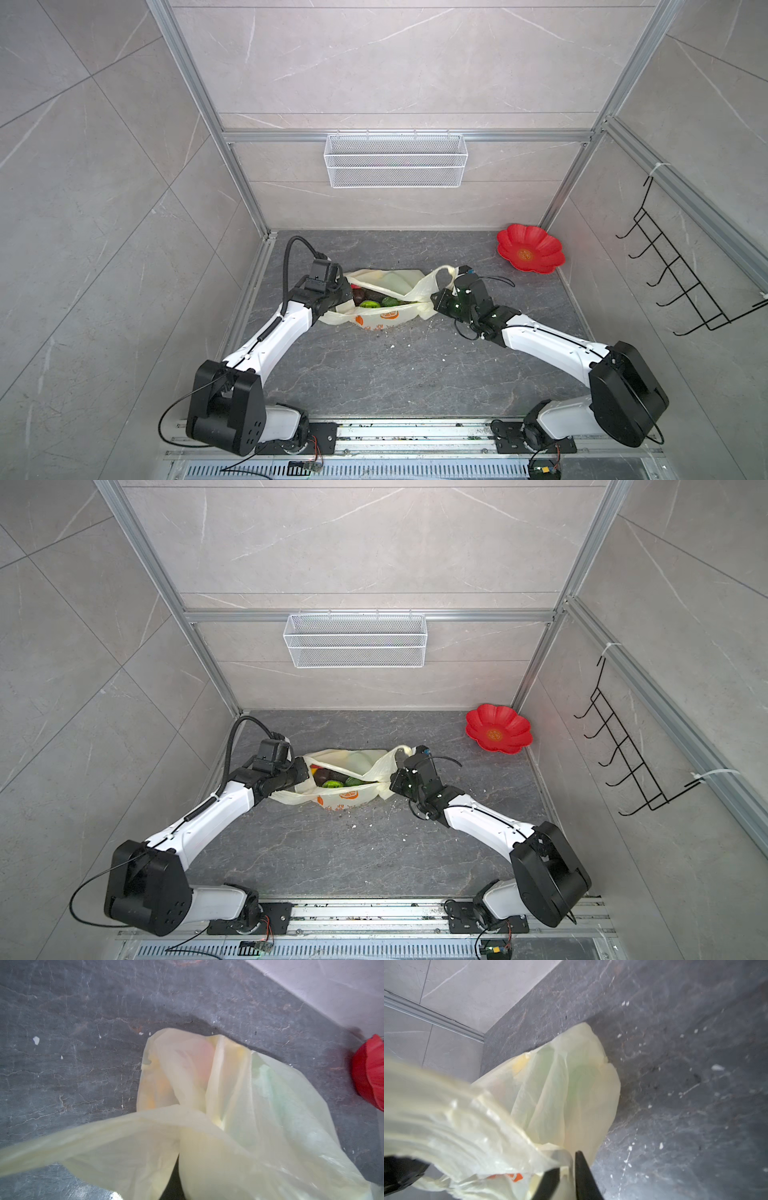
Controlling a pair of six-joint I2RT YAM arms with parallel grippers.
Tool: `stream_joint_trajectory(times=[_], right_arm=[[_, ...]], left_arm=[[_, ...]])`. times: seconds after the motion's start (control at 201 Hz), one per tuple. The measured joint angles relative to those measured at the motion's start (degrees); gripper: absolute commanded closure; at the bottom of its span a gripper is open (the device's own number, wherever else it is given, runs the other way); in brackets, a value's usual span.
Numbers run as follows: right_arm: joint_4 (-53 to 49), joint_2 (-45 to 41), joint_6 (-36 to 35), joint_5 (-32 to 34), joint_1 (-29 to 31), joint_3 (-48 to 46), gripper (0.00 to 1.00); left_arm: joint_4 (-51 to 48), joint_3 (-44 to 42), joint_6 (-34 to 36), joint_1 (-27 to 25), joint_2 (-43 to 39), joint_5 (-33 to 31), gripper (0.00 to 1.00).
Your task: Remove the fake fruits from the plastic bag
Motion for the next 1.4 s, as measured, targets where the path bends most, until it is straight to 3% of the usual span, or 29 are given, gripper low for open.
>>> stream_joint_trajectory(times=[0.045, 0.105, 0.254, 0.369, 0.503, 0.598, 0.722, 1.031, 1.404], right_arm=[[-2.47, -0.15, -2.08, 1.55, 0.13, 1.84, 0.32], [-6.34, -0.81, -4.09, 4.85, 0.87, 3.98, 0.25], [-18.95, -4.33, -9.94, 17.68, 7.76, 9.07, 0.17], [-29.03, -6.99, -12.33, 29.22, 16.92, 12.98, 0.16], [-37.22, -9.84, -13.97, 38.38, 25.11, 15.74, 0.19], [-38.29, -11.1, -16.72, 40.24, 31.06, 16.79, 0.22], [-36.63, -5.79, -18.51, 36.83, 35.21, 21.59, 0.25], [-32.0, 12.68, -19.63, 23.47, 23.87, 27.69, 0.28], [-26.45, 19.3, -21.57, 12.28, 4.07, 33.18, 0.24]], left_arm=[[-0.07, 0.04, 0.09, -0.04, -0.33, -0.07, 0.94], [-0.37, 0.09, 0.17, -0.31, -0.35, -0.28, 0.94], [-4.09, 2.4, 0.2, -1.57, 0.55, -2.16, 0.95], [-6.23, 6.21, 0.17, -2.49, 3.04, -3.74, 0.95], [-7.61, 8.2, 0.15, -2.95, 4.92, -4.92, 0.95], [-8.61, 8.94, 0.15, -3.02, 6.03, -5.16, 0.96], [-9.22, 9.03, 0.15, -3.02, 6.38, -5.16, 0.96], [-9.05, 8.79, 0.22, -3.02, 5.57, -5.16, 0.96], [-5.33, 2.89, 1.79, -2.99, 2.93, -4.24, 0.96]])
